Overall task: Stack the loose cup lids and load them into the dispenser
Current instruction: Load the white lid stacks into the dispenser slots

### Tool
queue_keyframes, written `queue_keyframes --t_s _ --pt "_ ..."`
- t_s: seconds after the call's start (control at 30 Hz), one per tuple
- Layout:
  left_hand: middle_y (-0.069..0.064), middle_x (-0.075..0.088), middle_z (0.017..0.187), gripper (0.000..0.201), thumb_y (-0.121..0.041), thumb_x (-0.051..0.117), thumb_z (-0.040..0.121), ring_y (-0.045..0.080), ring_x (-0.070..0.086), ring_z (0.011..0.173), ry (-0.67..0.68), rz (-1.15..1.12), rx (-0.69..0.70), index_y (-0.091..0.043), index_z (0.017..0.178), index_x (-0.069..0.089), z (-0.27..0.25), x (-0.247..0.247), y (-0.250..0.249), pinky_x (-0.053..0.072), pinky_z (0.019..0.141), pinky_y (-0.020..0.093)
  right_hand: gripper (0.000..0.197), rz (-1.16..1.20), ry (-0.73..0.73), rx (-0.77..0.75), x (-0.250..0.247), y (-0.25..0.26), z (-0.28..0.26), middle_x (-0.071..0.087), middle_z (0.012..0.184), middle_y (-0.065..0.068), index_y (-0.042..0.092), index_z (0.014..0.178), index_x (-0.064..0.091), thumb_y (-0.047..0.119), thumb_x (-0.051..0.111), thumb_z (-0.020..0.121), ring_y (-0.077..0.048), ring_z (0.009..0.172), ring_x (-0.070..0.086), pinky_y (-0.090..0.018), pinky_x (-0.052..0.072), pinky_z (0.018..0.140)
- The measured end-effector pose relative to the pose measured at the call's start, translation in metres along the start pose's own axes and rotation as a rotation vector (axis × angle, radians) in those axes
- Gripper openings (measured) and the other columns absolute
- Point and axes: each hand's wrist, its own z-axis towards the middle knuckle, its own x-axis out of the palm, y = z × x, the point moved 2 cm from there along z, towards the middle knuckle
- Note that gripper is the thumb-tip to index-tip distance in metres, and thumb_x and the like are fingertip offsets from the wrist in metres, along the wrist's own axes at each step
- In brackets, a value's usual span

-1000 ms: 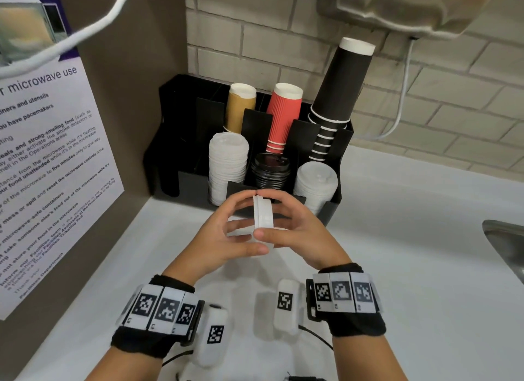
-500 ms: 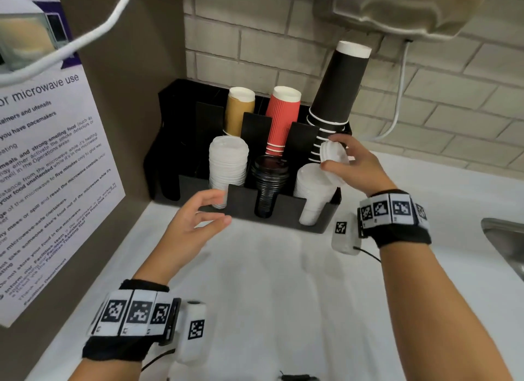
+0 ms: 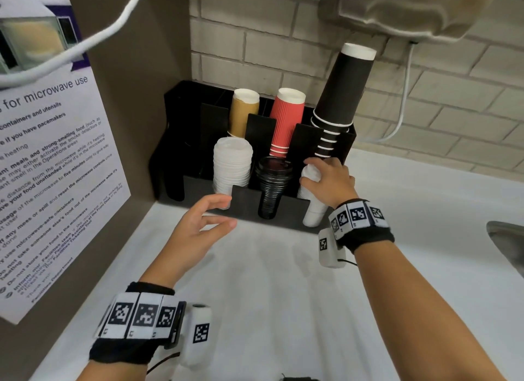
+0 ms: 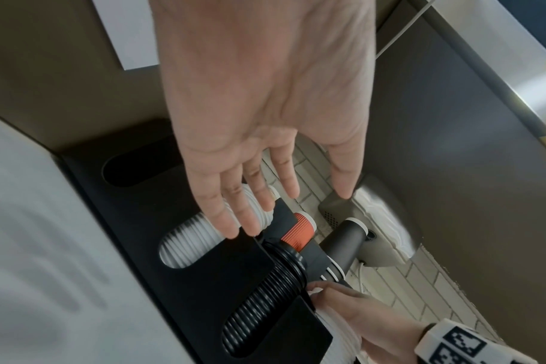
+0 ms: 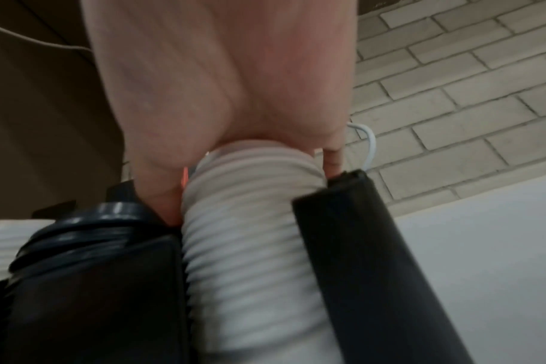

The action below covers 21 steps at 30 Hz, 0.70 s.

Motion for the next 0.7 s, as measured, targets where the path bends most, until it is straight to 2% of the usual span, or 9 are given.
queue_keyframes --t_s 0.13,0.23,0.3,0.4,0.47,0.6,0.7 --pt "-0.016 0.059 0.123 0.035 -0.014 0.069 0.089 0.000 0.065 0.095 0.012 0.004 0.000 -0.036 0.115 0.061 -0.001 0.001 0.000 0.051 0.087 0.027 0.056 0.042 -0.070 -0.050 0.008 0.000 -0.004 0.044 0.140 -0.012 0.030 0.142 0.046 0.041 0.058 0.089 -0.036 0.128 0.038 -0.046 0.030 0.110" --pt "-0.016 0.059 0.124 0.035 -0.015 0.068 0.089 0.001 0.065 0.096 0.023 0.006 -0.002 -0.037 0.115 0.061 -0.001 0.003 -0.001 0.051 0.088 0.028 0.059 -0.143 -0.043 -0.080 0.010 -0.002 -0.009 0.032 0.153 -0.007 0.030 0.150 0.030 0.044 0.046 0.094 -0.031 0.140 0.024 -0.052 0.014 0.116" --pt "-0.015 0.059 0.124 0.034 -0.015 0.068 0.089 0.001 0.065 0.097 0.033 0.009 -0.001 -0.037 0.115 0.061 -0.001 0.005 -0.001 0.051 0.089 0.029 0.061 -0.232 0.004 -0.102 0.011 -0.001 -0.010 0.025 0.157 -0.007 0.026 0.153 0.021 0.042 0.039 0.097 -0.029 0.143 0.018 -0.052 0.009 0.116" --pt "-0.016 0.059 0.124 0.033 -0.015 0.067 0.090 0.000 0.065 0.097 0.057 0.010 0.011 -0.036 0.115 0.061 0.001 0.008 -0.001 0.049 0.085 0.022 0.061 -0.288 0.047 -0.145 0.010 0.005 -0.010 0.021 0.159 -0.010 0.015 0.154 0.016 0.034 0.035 0.100 -0.030 0.145 0.017 -0.047 0.011 0.118" --pt "-0.015 0.060 0.123 0.033 -0.015 0.067 0.089 0.000 0.065 0.097 0.077 0.010 0.022 -0.035 0.114 0.062 0.004 0.011 -0.002 0.048 0.082 0.019 0.058 -0.305 0.070 -0.157 0.012 0.009 -0.008 0.019 0.159 -0.011 0.012 0.154 0.014 0.030 0.031 0.102 -0.029 0.146 0.016 -0.046 0.011 0.118" --pt "-0.016 0.060 0.120 0.031 -0.016 0.067 0.090 -0.001 0.065 0.097 0.128 0.050 0.044 -0.038 0.111 0.062 0.012 0.017 -0.009 0.051 0.080 0.027 0.055 -0.308 0.060 -0.141 0.013 0.011 -0.010 0.020 0.159 -0.010 0.012 0.154 0.015 0.030 0.028 0.104 -0.029 0.147 0.017 -0.047 0.012 0.117" --pt "-0.016 0.060 0.121 0.031 -0.017 0.067 0.091 -0.005 0.064 0.094 0.148 0.072 0.070 -0.041 0.108 0.060 0.014 0.023 -0.018 0.051 0.078 0.025 0.055 -0.284 0.101 -0.128 0.013 0.012 -0.011 0.019 0.160 -0.009 0.013 0.154 0.016 0.030 0.029 0.103 -0.028 0.147 0.015 -0.046 0.010 0.118"
